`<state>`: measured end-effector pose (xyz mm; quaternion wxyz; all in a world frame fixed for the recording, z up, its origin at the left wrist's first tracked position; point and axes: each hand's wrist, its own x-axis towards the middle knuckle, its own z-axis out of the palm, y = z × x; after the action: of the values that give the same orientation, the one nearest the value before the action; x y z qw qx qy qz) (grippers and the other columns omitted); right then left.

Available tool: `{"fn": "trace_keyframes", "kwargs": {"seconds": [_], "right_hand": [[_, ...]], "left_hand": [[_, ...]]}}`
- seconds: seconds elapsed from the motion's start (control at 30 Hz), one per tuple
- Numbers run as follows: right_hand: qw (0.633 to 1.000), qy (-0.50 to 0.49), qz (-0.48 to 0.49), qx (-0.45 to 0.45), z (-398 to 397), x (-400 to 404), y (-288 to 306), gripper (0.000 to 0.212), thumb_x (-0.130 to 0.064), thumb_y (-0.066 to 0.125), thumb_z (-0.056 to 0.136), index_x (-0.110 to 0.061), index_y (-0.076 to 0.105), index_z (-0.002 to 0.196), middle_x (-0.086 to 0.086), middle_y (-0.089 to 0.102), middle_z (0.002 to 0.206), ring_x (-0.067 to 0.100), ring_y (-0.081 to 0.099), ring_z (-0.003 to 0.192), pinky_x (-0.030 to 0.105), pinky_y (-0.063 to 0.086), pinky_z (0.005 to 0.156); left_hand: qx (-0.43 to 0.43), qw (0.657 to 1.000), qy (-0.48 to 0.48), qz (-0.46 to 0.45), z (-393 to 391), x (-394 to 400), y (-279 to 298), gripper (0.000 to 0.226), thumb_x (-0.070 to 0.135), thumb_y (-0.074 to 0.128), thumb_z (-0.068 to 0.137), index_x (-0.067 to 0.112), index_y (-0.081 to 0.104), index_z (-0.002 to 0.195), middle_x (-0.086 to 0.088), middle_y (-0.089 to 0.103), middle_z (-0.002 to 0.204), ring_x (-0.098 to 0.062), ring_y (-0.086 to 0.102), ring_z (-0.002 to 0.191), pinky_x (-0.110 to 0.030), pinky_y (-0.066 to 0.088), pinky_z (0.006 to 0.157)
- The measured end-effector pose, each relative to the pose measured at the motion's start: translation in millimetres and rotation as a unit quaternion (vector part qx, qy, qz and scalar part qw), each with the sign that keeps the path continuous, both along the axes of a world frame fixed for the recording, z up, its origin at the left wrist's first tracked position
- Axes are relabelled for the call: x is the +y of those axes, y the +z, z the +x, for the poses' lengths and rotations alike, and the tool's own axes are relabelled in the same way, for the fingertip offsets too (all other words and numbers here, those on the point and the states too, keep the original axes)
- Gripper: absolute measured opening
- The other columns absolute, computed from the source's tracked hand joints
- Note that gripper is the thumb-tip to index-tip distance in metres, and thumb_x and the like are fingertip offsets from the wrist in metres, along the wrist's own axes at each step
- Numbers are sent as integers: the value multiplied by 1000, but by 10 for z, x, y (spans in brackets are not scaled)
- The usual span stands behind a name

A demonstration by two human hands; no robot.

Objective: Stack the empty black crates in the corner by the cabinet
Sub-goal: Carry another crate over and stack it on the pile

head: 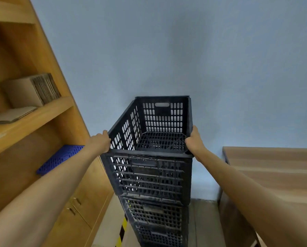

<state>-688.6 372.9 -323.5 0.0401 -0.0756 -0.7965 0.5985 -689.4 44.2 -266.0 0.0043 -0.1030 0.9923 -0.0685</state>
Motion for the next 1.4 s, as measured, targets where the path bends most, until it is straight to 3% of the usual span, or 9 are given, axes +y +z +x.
{"fn": "trace_keyframes", "kwargs": {"seconds": [0.17,0.27,0.4,0.53,0.7,0.83,1.07,1.27,1.4], "right_hand": [[996,7,90,-6,-91,42,-3,61,-6,42,93,-7,19,150,17,26,151,40,33,136,46,35,109],[990,-16,123,65,-246,236,139,49,-18,42,99,-4,32,145,17,30,150,34,32,138,45,27,116],[970,-5,206,131,-549,579,344,43,-7,40,98,-12,39,140,13,39,145,30,42,129,38,35,107],[918,95,371,107,-825,821,437,52,-3,42,93,-17,35,143,12,38,147,32,41,128,44,40,102],[852,162,483,120,-1109,909,517,57,-7,43,95,-18,29,148,6,32,154,28,35,137,44,38,106],[771,244,575,126,-1291,1012,494,58,-12,43,95,-14,25,151,7,25,158,26,26,143,40,33,110],[705,337,599,177,-1575,1291,691,57,-29,41,96,-20,29,150,0,29,158,17,27,144,38,26,115],[660,384,600,239,-1799,1542,601,54,-41,34,100,-23,27,151,-1,28,158,18,25,145,41,27,114],[649,415,577,269,-1906,1519,635,100,-81,1,73,-16,43,135,4,45,143,24,34,138,43,33,109]], "left_hand": [[-6,994,-102,-38,-94,726,103,59,47,30,103,21,18,154,-11,28,155,-38,34,137,-52,31,107],[-36,983,-177,-1,-248,1225,71,61,54,28,101,23,22,153,-9,32,155,-36,38,137,-52,34,107],[-59,971,-222,63,-602,1571,-95,64,58,28,99,24,23,153,-10,35,154,-34,43,135,-52,41,104],[-80,961,-230,129,-976,1700,-133,67,59,31,98,20,23,153,-11,38,153,-32,44,135,-52,40,106],[-85,943,-260,187,-1333,2021,-58,72,61,36,96,19,24,153,-11,42,151,-28,46,134,-48,40,108],[-124,932,-270,210,-1441,2405,0,83,71,38,89,20,24,154,-8,38,155,-27,41,138,-45,35,113],[-152,940,-236,192,-1519,2735,-47,93,72,44,86,21,14,157,-10,41,152,-29,45,135,-41,36,112],[-156,956,-175,174,-1352,2963,74,61,50,51,96,13,40,144,-13,57,136,-32,55,121,-40,44,101],[-110,985,-74,107,-1009,3194,71,46,47,34,103,11,43,131,-16,61,118,-35,61,103,-41,49,82]]}}
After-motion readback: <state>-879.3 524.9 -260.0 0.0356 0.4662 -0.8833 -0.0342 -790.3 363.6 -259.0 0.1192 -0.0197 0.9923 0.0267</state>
